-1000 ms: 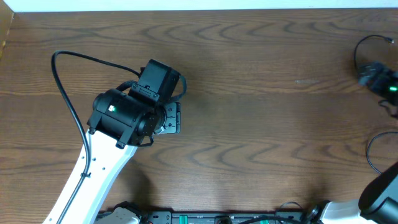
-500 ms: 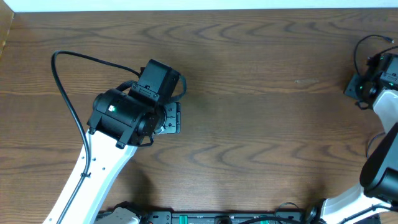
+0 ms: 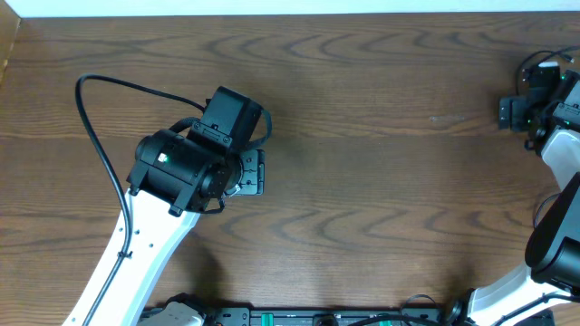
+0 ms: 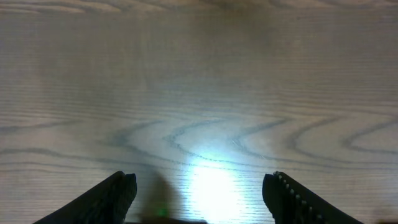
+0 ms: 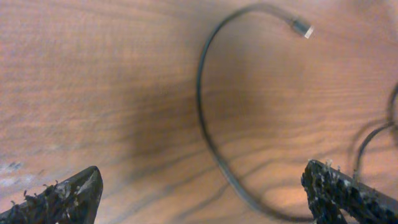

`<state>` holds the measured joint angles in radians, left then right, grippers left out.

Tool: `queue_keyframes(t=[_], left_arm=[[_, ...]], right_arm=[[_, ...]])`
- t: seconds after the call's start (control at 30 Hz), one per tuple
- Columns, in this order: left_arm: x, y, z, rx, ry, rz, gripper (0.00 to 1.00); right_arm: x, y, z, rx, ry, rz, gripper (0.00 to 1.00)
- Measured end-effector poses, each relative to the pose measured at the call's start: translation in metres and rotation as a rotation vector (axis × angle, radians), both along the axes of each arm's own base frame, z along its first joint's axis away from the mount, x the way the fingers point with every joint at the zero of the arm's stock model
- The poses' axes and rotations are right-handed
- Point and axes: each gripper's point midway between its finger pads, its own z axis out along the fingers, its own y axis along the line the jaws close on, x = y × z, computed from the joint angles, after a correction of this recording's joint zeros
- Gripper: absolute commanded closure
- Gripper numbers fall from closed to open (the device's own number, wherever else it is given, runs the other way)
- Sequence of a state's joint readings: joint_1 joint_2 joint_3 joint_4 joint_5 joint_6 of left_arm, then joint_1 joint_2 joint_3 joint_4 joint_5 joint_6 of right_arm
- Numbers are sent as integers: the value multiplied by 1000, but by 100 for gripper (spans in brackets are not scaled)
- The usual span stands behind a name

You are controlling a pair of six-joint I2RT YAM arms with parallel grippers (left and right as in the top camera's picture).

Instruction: Untangle cables

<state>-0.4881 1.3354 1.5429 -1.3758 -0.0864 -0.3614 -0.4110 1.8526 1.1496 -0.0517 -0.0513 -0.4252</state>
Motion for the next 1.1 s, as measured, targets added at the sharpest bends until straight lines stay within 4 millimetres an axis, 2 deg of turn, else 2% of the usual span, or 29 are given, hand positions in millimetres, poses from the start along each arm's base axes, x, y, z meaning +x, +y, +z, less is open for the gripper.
queue_keyframes(t=[0.07, 0.17, 0.33, 0.53, 0.63, 0.67, 0.77, 0.93, 1.07, 1.1], left_arm=[[0, -1, 0, -5, 2, -1, 29], [0, -2, 0, -11, 0, -3, 29], [0, -6, 0, -34, 5, -10, 29], [-1, -8, 0, -44, 11, -14, 29], [-1, -9, 0, -49, 13, -16, 29], [-1, -9, 0, -49, 13, -16, 29], [-1, -10, 0, -52, 13, -17, 29], [0, -10, 0, -55, 7, -17, 29], [0, -11, 1, -56, 6, -17, 29], [0, -11, 1, -56, 6, -17, 29]], right_arm=[[4, -2, 1, -30, -9, 16, 1], [8, -6, -14, -40, 22, 27, 1], [8, -9, -69, 16, 160, 12, 1], [24, -32, -69, 9, 195, -86, 1], [24, -42, -69, 25, 219, -151, 4], [23, -45, -70, 37, 221, -175, 7], [16, -63, -72, 77, 220, -266, 30], [-9, -94, -80, 146, 227, -441, 75], [-28, -113, -84, 191, 231, -569, 98], [-35, -119, -84, 200, 231, -607, 99]])
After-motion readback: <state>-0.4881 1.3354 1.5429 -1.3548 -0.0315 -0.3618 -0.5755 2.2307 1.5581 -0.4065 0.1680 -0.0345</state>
